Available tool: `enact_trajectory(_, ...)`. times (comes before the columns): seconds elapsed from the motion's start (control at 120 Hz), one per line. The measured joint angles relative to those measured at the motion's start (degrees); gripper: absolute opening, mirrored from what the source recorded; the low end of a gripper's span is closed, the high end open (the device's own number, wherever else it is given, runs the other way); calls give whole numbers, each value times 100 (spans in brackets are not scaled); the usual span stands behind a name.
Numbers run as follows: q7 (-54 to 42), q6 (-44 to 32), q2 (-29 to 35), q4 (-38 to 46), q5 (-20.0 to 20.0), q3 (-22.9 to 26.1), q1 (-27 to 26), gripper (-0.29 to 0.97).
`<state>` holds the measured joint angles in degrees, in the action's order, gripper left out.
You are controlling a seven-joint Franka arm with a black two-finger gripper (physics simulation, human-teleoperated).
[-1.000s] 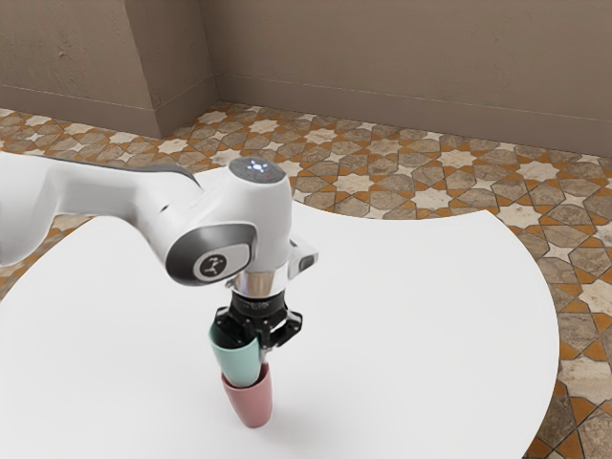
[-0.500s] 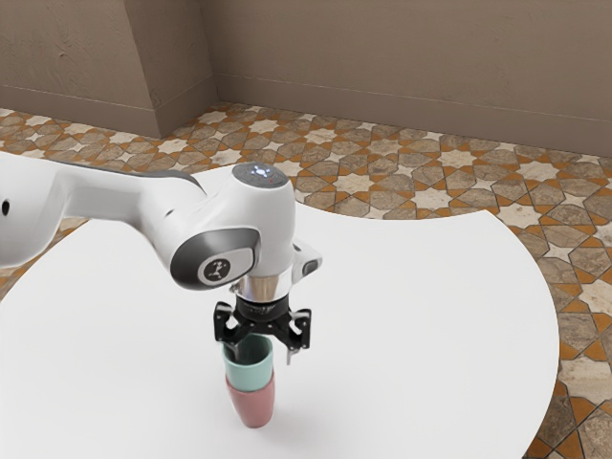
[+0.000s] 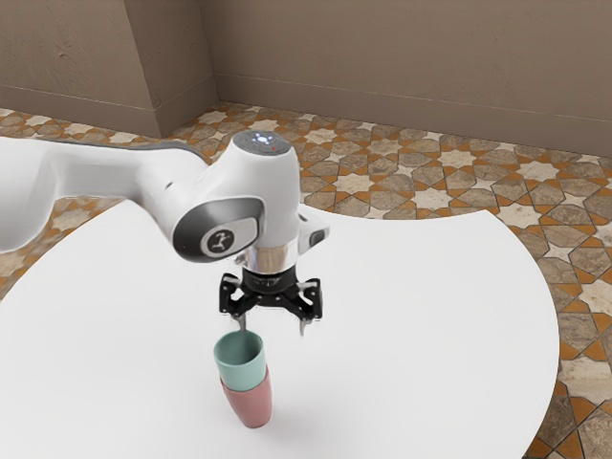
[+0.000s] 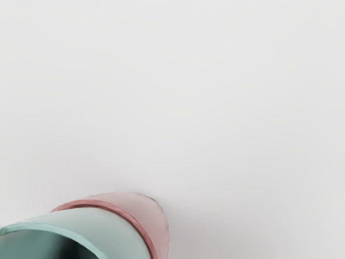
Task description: Place the left cup onto the right cup
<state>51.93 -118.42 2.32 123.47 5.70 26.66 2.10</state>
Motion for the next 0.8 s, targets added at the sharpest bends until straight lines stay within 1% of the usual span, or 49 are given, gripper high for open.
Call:
enact_trajectory(0.2, -158, 351, -8, -494, 15, -277, -135, 68)
enact_trajectory(0.342, -427, 500, -21, -764, -6, -755, -207, 68)
enact_trajectory(0.533, -964, 640, -33, -1151, -48, -1425, 8, 68)
enact_trajectory(0.683, -1561, 903, -50, -1732, -57, -1933, 154, 68)
enact_trajectory(0.8, -2033, 1278, -54, -2303, -42, -2141, 328, 68)
